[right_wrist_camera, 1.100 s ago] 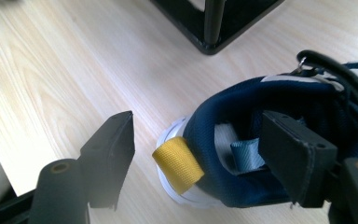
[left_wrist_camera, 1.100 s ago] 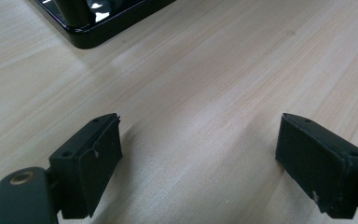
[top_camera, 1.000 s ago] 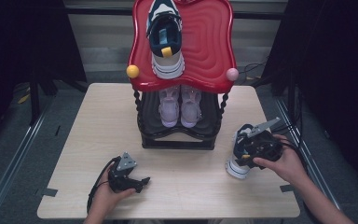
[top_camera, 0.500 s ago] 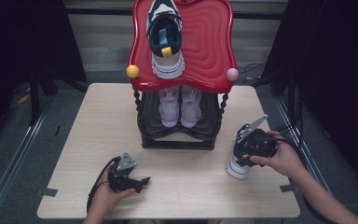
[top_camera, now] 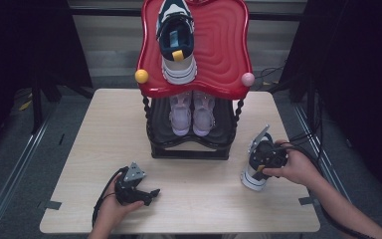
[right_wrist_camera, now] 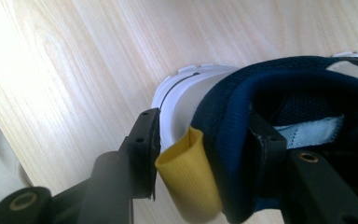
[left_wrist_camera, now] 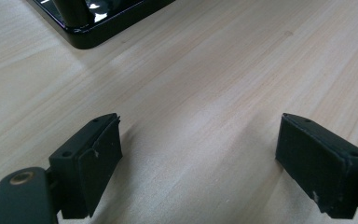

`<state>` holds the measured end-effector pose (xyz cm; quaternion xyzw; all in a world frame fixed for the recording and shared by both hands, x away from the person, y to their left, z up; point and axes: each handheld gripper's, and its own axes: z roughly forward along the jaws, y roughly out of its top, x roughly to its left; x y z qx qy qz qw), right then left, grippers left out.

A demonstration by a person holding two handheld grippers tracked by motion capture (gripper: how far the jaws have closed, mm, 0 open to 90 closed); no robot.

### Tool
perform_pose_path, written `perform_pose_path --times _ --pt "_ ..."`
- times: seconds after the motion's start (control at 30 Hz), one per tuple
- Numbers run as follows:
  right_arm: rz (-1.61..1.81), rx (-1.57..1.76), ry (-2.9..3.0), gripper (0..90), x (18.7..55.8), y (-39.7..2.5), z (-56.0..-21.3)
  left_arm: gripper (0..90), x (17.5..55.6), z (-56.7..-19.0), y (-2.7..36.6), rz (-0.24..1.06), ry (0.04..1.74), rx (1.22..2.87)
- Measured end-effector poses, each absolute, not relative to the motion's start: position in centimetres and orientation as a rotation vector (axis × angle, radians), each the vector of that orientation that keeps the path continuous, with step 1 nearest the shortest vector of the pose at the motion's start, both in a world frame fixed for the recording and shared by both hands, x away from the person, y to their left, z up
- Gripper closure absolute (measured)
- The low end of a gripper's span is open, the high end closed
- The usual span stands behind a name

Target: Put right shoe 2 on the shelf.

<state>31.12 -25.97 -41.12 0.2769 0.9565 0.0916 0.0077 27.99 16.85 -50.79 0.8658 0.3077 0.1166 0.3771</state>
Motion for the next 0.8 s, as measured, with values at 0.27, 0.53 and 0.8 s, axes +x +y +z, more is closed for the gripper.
perform_pose_path --times 0.27,0.53,0.8 --pt "0.226 0.857 3.033 56.6 31.6 -25.1 -41.6 13.6 28.0 -50.8 16.9 0.298 0.785 2.216" --pt "0.144 0.831 3.078 62.1 32.4 -24.9 -42.0 13.6 28.0 -50.8 16.9 0.298 0.781 2.217" --pt "0.119 0.793 3.106 68.3 32.4 -24.7 -42.4 13.6 28.0 -50.8 16.9 0.302 0.777 2.220"
